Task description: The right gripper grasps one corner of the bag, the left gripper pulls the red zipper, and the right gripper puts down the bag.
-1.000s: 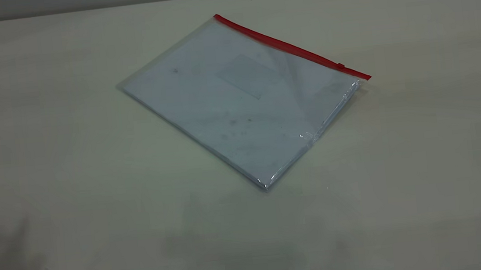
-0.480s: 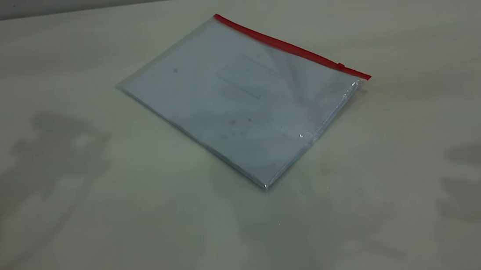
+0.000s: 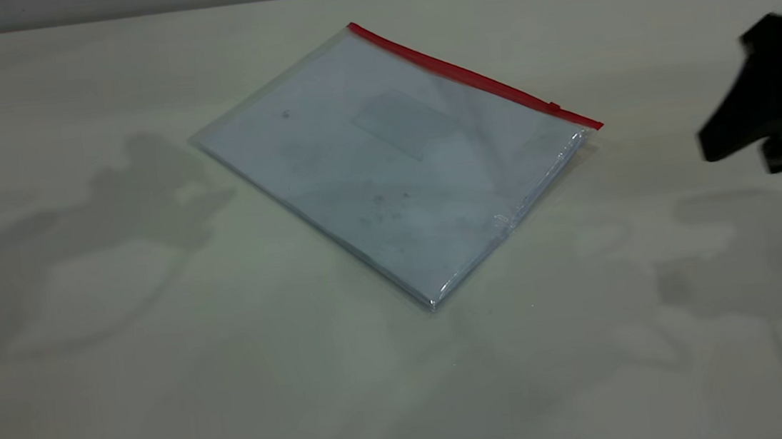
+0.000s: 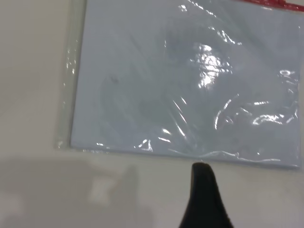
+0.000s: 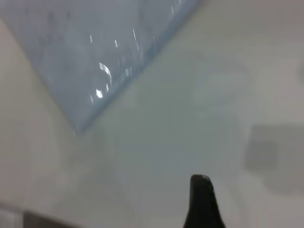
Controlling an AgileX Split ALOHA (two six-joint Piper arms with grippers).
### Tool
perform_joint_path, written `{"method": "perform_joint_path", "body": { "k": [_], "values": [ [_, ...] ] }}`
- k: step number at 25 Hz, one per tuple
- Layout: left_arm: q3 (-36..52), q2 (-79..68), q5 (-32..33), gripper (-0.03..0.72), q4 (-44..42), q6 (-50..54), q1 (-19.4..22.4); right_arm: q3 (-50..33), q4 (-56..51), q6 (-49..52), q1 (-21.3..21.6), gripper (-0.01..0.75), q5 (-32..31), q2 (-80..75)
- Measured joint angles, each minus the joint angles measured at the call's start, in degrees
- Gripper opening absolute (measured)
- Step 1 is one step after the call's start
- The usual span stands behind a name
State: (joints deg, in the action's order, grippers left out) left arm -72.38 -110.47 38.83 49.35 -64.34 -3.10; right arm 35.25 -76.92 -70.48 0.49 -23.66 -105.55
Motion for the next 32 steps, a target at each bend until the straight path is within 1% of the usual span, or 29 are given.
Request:
{"method": "perform_joint_path", "body": {
  "k": [2, 4, 5, 7, 9, 11, 19, 29, 32],
  "values": [
    [-0.4, -0.6, -0.1, 0.58, 0.1, 0.0, -0.2, 1.8, -9.6, -11.5, 0.0, 0.57, -1.3, -4.6],
    [-0.5, -0.8, -0.2, 0.58, 0.1, 0.0, -0.5, 3.6, -19.4, -22.6, 0.0, 0.57, -5.1, -8.8],
    [-0.5, -0.8, -0.2, 0.58, 0.1, 0.0, -0.7, 4.7, -22.0, -26.7, 0.0, 0.57, -7.2, -11.1],
    [-0.5, -0.8, -0.2, 0.58, 0.1, -0.3, -1.1, 7.2, -24.3, -30.7, 0.0, 0.57, -12.1, -15.0],
    [-0.5, -0.8, -0.2, 0.58, 0.1, -1.0, -1.2, 9.5, -24.8, -32.1, 0.0, 0.57, -15.0, -18.9],
    [-0.5, -0.8, -0.1, 0.58, 0.1, -1.5, -1.4, 12.3, -25.2, -32.6, 0.0, 0.57, -16.0, -22.2],
    [-0.5, -0.8, -0.1, 0.58, 0.1, -1.7, -1.6, 21.1, -25.6, -33.2, 0.0, 0.57, -16.3, -32.4],
    [-0.5, -0.8, 0.0, 0.58, 0.1, -1.9, -1.6, 29.6, -25.6, -34.1, 0.1, 0.57, -15.9, -37.9],
    [-0.5, -0.8, 0.0, 0.58, 0.1, -1.9, -1.6, 31.3, -25.7, -34.3, 0.1, 0.57, -17.8, -39.4]
  ]
}}
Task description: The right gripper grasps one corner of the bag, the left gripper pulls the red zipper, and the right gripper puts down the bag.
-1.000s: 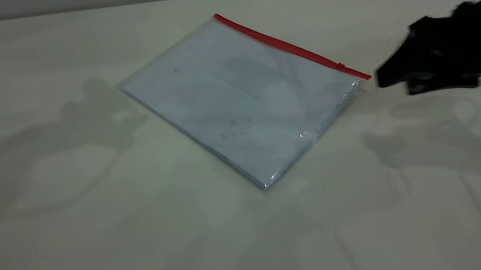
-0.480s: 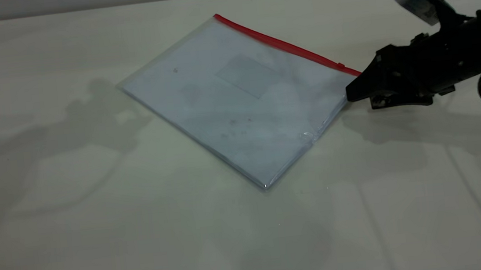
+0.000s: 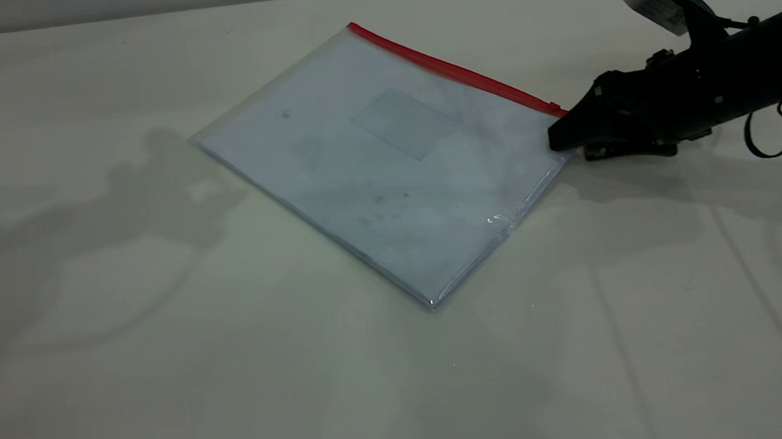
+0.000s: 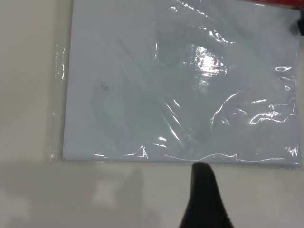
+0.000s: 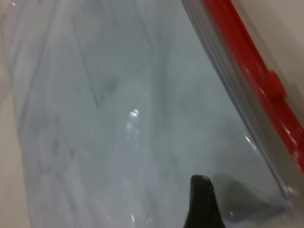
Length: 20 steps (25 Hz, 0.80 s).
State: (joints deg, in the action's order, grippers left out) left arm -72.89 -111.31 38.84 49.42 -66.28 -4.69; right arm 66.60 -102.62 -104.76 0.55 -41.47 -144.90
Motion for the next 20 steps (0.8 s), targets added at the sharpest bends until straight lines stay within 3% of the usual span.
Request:
{"method": "perform_joint_path", "body": {
  "k": [7, 11, 16, 20],
  "values": [
    [0.0, 0.0, 0.0, 0.58, 0.0, 0.0, 0.0, 1.4, -0.1, -0.4, 0.0, 0.544, -7.0, -2.3],
    [0.0, 0.0, 0.0, 0.58, 0.0, 0.0, 0.0, 1.6, -0.1, -0.4, 0.0, 0.397, -7.5, -2.3],
    [0.0, 0.0, 1.2, 0.58, 0.0, -4.1, 0.0, 3.4, 0.2, -1.1, -0.1, 0.054, -7.6, -2.3],
    [0.0, 0.0, 2.3, 0.58, 0.0, -10.6, 0.0, 5.8, 1.6, -2.1, -0.1, 0.034, -10.1, -2.3]
  ]
}}
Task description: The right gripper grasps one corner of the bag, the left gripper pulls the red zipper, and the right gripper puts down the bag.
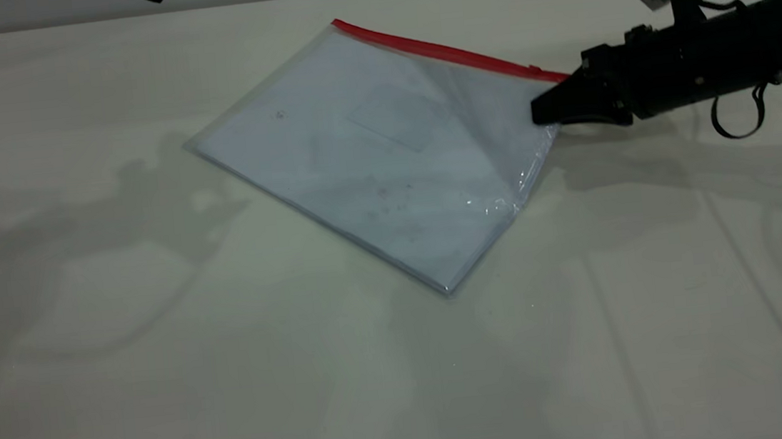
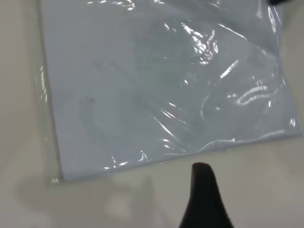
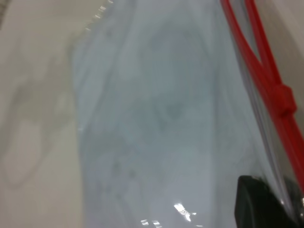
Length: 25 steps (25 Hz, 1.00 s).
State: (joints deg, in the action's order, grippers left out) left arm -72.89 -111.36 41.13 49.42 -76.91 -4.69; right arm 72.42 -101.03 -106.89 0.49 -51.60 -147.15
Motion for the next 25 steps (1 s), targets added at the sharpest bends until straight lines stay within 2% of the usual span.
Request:
{"method": "perform_joint_path", "body": {
  "k": [4, 9, 14, 20, 25],
  "values": [
    [0.0, 0.0, -0.2, 0.58, 0.0, -10.7, 0.0, 1.0, 5.0, -2.3, -0.1, 0.034, -4.8, 0.6],
    [0.0, -0.5, -0.6, 0.58, 4.2, -23.5, -1.7, 1.1, 11.0, -3.4, -1.7, 0.034, -4.4, 4.3],
    [0.0, -2.5, -1.5, 0.58, 9.2, -33.4, -5.4, 1.1, 15.9, -4.3, -6.1, 0.034, 2.0, 8.3],
    [-0.1, -4.2, -3.2, 0.58, 12.4, -37.3, -8.3, 1.1, 19.7, -5.1, -13.0, 0.034, 11.3, 13.2],
    [-0.1, -6.0, -3.2, 0.58, 12.9, -38.4, -10.2, 1.1, 18.8, -7.4, -16.1, 0.034, 13.2, 16.3]
  ]
}}
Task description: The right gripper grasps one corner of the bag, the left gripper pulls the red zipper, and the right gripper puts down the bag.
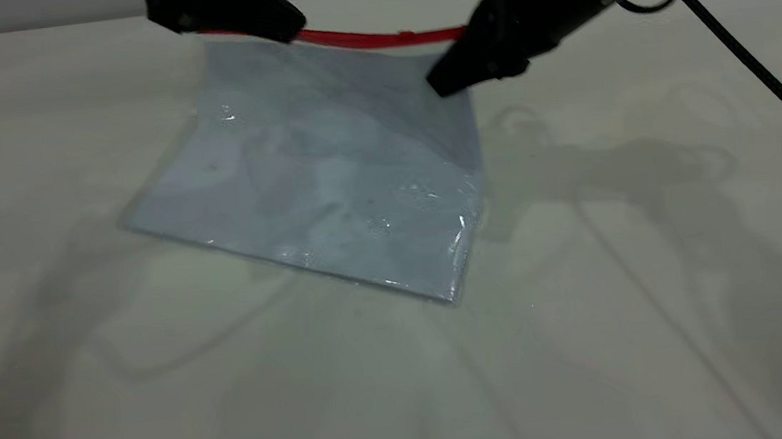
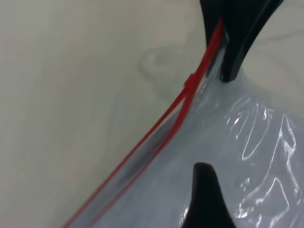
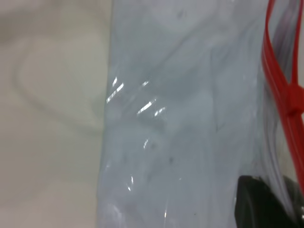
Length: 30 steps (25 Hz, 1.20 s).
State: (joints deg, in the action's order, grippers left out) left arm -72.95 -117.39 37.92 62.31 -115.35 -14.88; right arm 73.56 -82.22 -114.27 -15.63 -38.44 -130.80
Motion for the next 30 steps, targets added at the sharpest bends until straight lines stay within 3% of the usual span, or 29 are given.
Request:
{"method": "perform_joint_path", "body": {
  "k": [11, 30],
  "values": [
    [0.0, -0.4, -1.3, 0.572, 4.2, -1.8, -1.7, 0.0, -5.9, -5.1, -1.7, 0.034, -7.7, 0.7],
    [0.0, -4.2, -1.9, 0.466, 9.8, -2.4, -1.7, 0.0, -6.0, -5.5, -2.1, 0.034, -8.1, 0.7]
  ]
}}
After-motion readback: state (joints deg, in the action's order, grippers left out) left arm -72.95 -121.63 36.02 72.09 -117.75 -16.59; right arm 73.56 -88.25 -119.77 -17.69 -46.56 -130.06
